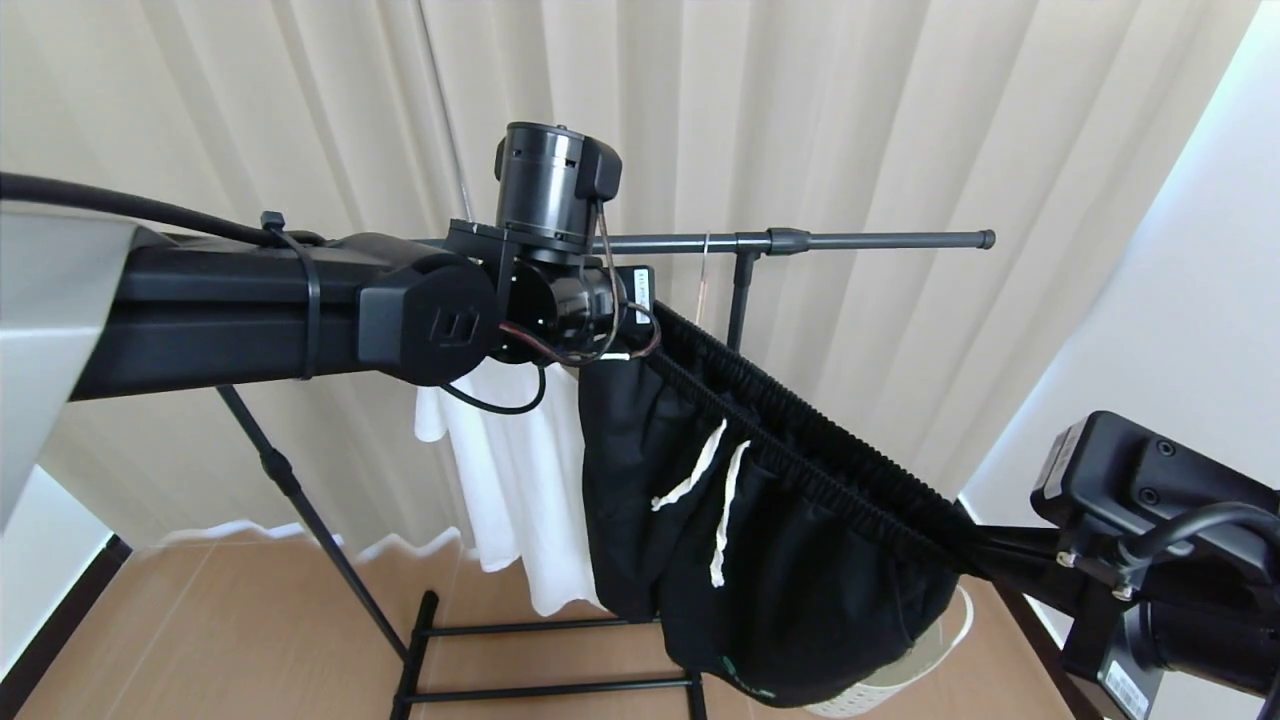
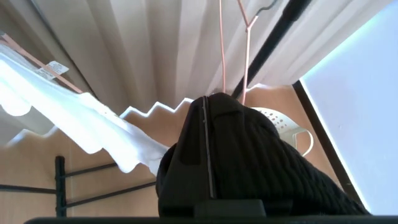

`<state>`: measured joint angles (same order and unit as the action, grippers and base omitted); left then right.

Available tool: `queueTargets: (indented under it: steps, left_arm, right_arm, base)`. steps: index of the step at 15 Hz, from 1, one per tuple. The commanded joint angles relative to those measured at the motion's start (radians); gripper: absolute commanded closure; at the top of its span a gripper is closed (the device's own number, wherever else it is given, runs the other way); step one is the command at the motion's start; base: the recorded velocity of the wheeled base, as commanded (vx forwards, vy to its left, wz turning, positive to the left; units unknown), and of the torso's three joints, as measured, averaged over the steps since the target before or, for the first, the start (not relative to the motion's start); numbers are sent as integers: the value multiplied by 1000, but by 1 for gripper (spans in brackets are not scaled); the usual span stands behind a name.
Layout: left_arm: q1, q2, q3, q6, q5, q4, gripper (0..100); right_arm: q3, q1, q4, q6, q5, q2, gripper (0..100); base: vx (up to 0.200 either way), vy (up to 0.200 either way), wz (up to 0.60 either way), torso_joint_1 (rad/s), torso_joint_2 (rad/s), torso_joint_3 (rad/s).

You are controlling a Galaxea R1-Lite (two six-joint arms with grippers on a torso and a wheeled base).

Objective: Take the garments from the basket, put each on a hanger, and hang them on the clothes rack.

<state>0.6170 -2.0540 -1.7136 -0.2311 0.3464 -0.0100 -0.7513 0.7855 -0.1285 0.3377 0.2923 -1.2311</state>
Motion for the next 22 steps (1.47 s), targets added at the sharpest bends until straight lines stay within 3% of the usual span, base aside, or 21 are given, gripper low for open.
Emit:
queueTargets:
  steps: [1, 5, 8, 10, 15, 18, 22]
  left_arm:
    - [-8, -40, -32, -1, -4, 1, 100]
    - [-30, -98, -107, 1, -27, -1, 100]
    - [-36, -127, -136, 1, -29, 1, 100]
    - [-39, -136, -149, 3, -32, 1, 100]
    - [-40, -118, -149, 1, -30, -33, 100]
    - [-39, -43, -144, -2, -20, -188, 100]
    - [-16, 95, -15, 10, -20, -266, 100]
  right_arm:
    - [-14, 78, 0, -57, -1, -53, 100]
    - [-28, 173, 7, -158, -13, -102, 100]
    - [-54, 205, 10, -244, -75, -123, 100]
    - [-54, 205, 10, -250, -104, -123, 100]
    - [-49, 198, 3, -247, -93, -116, 100]
    - [-57, 50, 3, -190, -90, -107, 100]
    - [-109, -106, 9, -169, -87, -130, 100]
  base:
    - [0, 0, 0, 0, 0, 0]
    - [0, 0, 0, 0, 0, 0]
    - [0, 0, 0, 0, 0, 0]
    - [0, 0, 0, 0, 0, 0]
    - [0, 0, 0, 0, 0, 0]
    - [0, 0, 0, 0, 0, 0]
    - [0, 0, 0, 0, 0, 0]
